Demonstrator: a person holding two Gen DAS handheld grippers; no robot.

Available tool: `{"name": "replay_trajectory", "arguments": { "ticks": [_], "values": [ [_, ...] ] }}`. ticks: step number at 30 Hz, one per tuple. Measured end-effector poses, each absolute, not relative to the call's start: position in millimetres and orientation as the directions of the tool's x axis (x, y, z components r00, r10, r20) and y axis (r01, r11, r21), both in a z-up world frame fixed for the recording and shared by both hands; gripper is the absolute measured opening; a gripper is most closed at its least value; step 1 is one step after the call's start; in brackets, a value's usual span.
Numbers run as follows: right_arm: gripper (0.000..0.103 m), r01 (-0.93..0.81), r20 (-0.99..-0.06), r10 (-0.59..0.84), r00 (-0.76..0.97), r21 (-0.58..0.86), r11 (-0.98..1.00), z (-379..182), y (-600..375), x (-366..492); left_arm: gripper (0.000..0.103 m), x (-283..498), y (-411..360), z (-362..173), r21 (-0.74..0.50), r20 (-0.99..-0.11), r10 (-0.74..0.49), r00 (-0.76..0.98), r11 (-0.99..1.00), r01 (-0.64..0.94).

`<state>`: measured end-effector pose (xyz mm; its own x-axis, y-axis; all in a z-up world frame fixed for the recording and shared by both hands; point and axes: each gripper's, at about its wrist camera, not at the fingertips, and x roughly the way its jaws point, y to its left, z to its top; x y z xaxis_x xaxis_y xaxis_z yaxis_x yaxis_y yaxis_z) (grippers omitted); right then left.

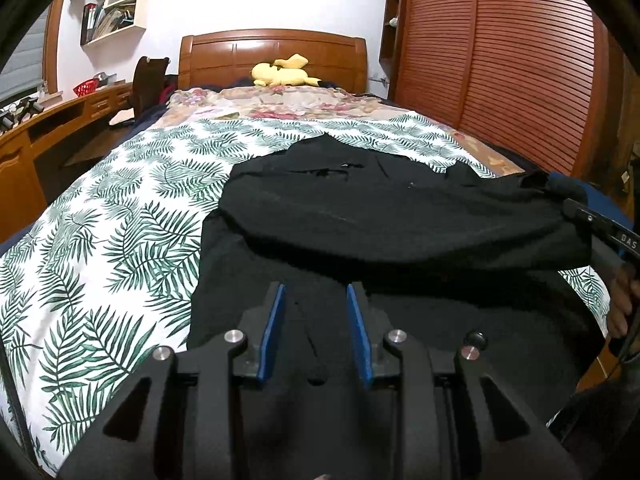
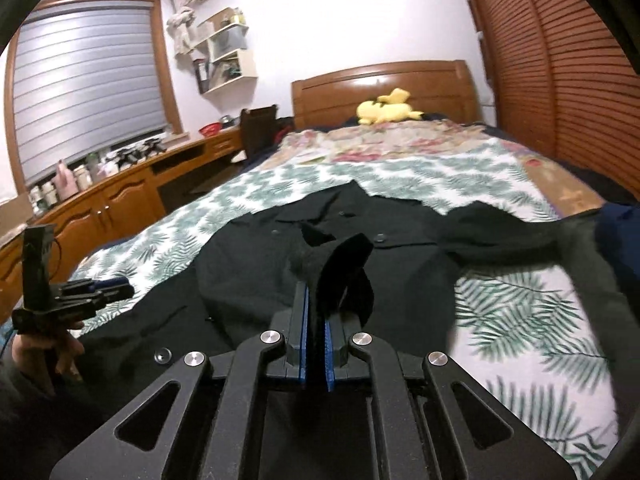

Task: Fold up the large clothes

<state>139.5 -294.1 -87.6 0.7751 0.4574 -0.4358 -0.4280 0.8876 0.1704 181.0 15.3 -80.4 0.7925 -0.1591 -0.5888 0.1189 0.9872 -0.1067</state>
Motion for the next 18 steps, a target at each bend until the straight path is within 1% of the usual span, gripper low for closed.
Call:
{"name": "replay_trajectory", "arguments": {
  "ticks": [2,4,8,11,16,17,18],
  "values": [
    [0.004,-0.403,-0.435,0.426,0.793,0.149,0.903,-87.8,-298.4,132.2,0.03,181.6,14.7,-80.0,-0.104,-0.588,-0.157,0.793,0.988,0.118],
    [0.004,-0.379,-0.456,0.393,0.798,0.126,0.917,-92.5,-299.9,128.0,0.03,182.1,14.7,-80.0,-0.103,-0.589,-0.154,0.793,0.988,0.116],
    [0.004,-0.362,-0.494,0.368,0.788,0.111,0.925,-103.1,-301.6,125.0,0.031,181.4,14.7,-79.1,-0.106,-0.587,-0.154,0.795,0.988,0.113],
    [0.004,-0.346,-0.5,0.345,0.794,0.095,0.934,-105.7,-305.5,121.1,0.031,181.3,15.0,-79.4,-0.107,-0.583,-0.151,0.798,0.988,0.109],
    [0.004,-0.357,-0.522,0.363,0.772,0.116,0.927,-114.9,-306.7,122.1,0.031,181.8,13.2,-80.5,-0.104,-0.585,-0.15,0.797,0.989,0.109],
    [0.005,-0.359,-0.537,0.36,0.763,0.11,0.927,-118.5,-304.1,124.4,0.031,181.5,12.1,-80.1,-0.101,-0.583,-0.149,0.799,0.989,0.11],
    [0.009,-0.357,-0.549,0.351,0.759,0.1,0.929,-120.6,-301.3,126.8,0.031,180.9,11.3,-79.4,-0.098,-0.58,-0.148,0.801,0.989,0.111]
  ]
}}
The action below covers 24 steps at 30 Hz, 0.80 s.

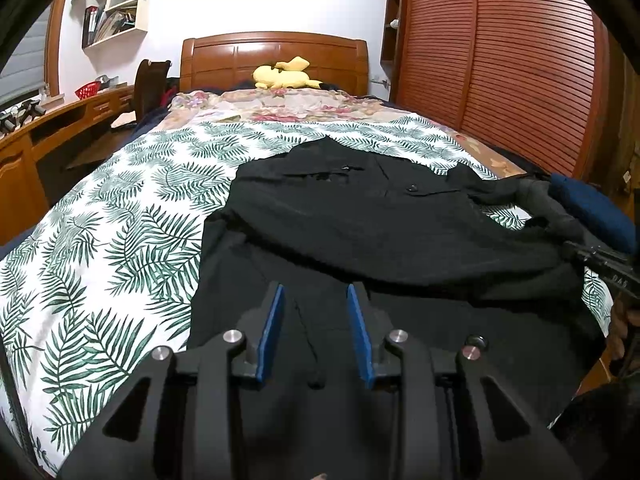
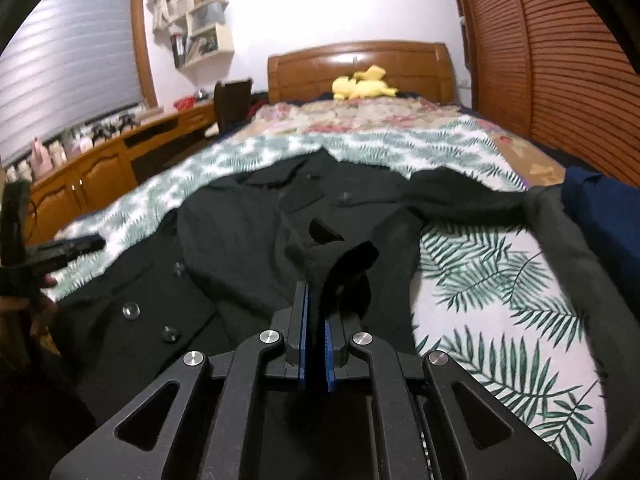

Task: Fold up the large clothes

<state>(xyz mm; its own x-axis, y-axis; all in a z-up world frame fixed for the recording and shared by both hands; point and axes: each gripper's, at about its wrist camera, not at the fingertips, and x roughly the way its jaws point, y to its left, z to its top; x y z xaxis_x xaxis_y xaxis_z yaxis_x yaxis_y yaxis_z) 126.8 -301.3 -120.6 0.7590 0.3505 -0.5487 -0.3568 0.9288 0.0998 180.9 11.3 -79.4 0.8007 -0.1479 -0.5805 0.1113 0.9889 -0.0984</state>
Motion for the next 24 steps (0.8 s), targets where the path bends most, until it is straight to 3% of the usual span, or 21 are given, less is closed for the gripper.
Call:
{"name": "replay_trajectory", "arguments": {
  "ticks": [1,2,3,4,12,24],
  "values": [
    [0.013,-0.353,-0.556,0.336,0.76,0.082,0.932,-122.2,-298.8,127.7,0.031,180.6,9.8,-78.0,-0.096,-0.579,-0.146,0.802,0.989,0.111],
    [0.031,-0.35,-0.558,0.325,0.764,0.066,0.935,-122.5,-296.7,127.7,0.031,180.4,8.4,-76.6,-0.093,-0.577,-0.145,0.804,0.989,0.112],
    [0.058,-0.347,-0.552,0.316,0.772,0.051,0.937,-121.9,-295.4,126.9,0.031,180.3,7.4,-75.1,-0.089,-0.574,-0.144,0.806,0.99,0.113],
    [0.067,-0.347,-0.539,0.318,0.78,0.051,0.937,-120.8,-296.4,125.6,0.032,180.5,6.2,-73.3,-0.081,-0.572,-0.137,0.809,0.991,0.111],
    [0.069,-0.376,-0.479,0.359,0.801,0.065,0.924,-110.5,-297.9,122.4,0.033,178.1,-9.3,-59.0,-0.033,-0.54,-0.136,0.831,0.989,0.141],
    [0.069,-0.367,-0.587,0.316,0.745,0.033,0.93,-151.7,-280.0,153.4,0.035,209.1,-49.0,-51.3,-0.019,-0.509,-0.207,0.835,0.973,0.23]
  ]
}}
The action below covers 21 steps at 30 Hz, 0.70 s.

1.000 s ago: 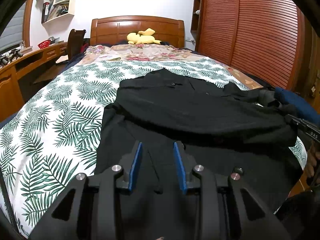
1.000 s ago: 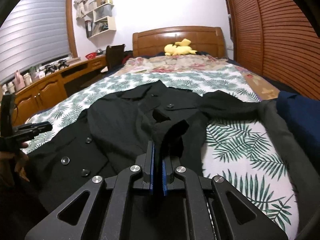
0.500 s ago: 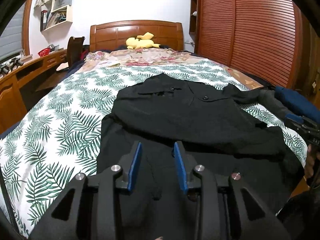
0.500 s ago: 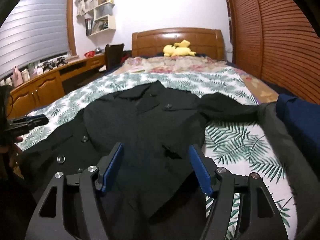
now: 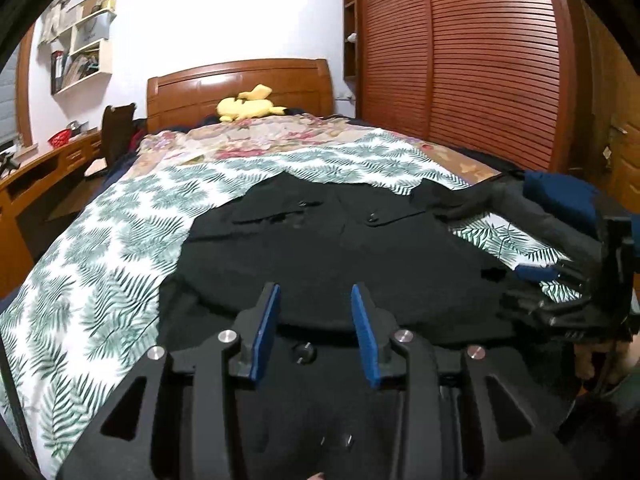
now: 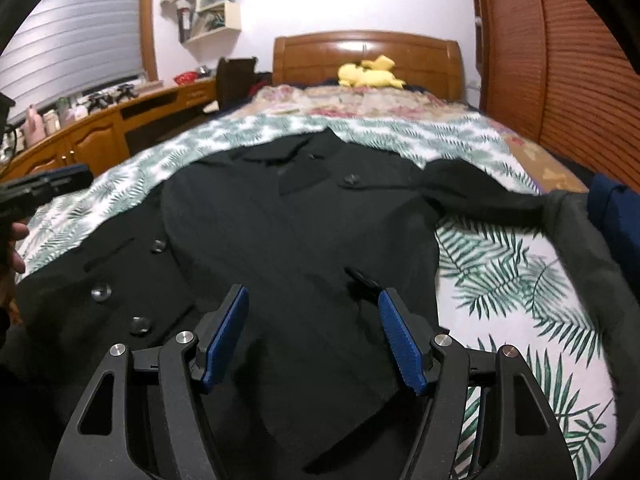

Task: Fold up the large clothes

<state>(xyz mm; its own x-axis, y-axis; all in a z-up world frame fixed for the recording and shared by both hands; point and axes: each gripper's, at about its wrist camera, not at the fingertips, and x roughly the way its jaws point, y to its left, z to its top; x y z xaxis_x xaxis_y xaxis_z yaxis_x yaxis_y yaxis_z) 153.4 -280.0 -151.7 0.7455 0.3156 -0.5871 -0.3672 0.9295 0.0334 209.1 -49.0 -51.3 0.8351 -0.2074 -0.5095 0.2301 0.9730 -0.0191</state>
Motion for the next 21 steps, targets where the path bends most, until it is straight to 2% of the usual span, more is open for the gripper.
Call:
{"name": "replay_trajectory", "arguments": {
  "ticks": [12,21],
  "values": [
    [0.069,-0.315,-0.665,0.255,0.702,0.032,0.949,-174.6,-280.0,172.7,0.037,261.2,-71.2,-81.6,-0.053,-0.499,-0.288,0.817,0.951,0.303],
    [0.069,-0.292,-0.663,0.22,0.716,0.002,0.956,-178.6,-278.0,163.0,0.037,270.3,-76.8,-105.1,-0.077,-0.533,-0.332,0.779,0.935,0.346]
  ]
}}
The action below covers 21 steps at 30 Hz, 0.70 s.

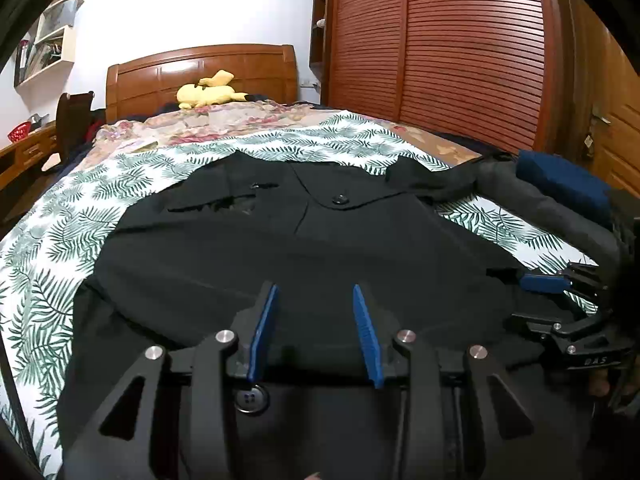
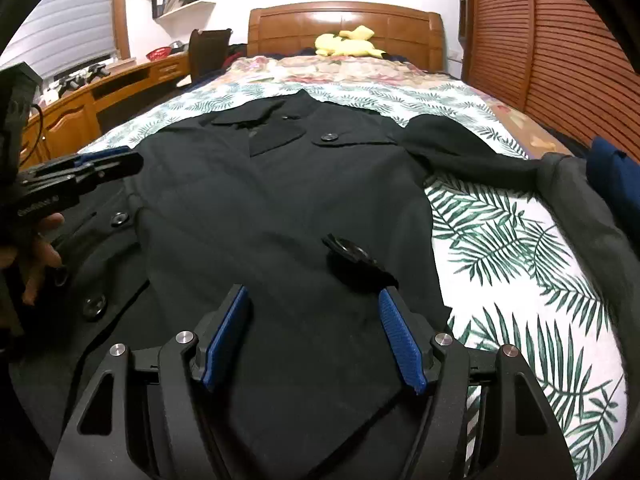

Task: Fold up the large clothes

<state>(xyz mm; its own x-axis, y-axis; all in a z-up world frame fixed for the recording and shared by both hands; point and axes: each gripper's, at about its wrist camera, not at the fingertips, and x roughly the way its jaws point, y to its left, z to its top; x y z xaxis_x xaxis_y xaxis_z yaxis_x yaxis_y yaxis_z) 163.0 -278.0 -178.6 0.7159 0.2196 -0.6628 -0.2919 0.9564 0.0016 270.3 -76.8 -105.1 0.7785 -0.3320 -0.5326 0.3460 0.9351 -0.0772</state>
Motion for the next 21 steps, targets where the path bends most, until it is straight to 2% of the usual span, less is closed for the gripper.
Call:
{"name": "replay_trajectory", "arguments": {
  "ticks": [13,21],
  "values": [
    [0.069,-0.296,-0.64,0.238,0.731,0.017,0.955,-176.9,-280.1,154.3,0.038,266.3,-79.7,-109.3,-0.055,-0.524,-0.307,0.794,0.943,0.329],
    [0.069,-0.255,-0.615,0.211,0.759,0.017,0.967,-154.9,-295.2,147.6,0.038,266.0,-80.4,-109.3,-0.052,-0.524,-0.306,0.795,0.943,0.329]
  ]
}}
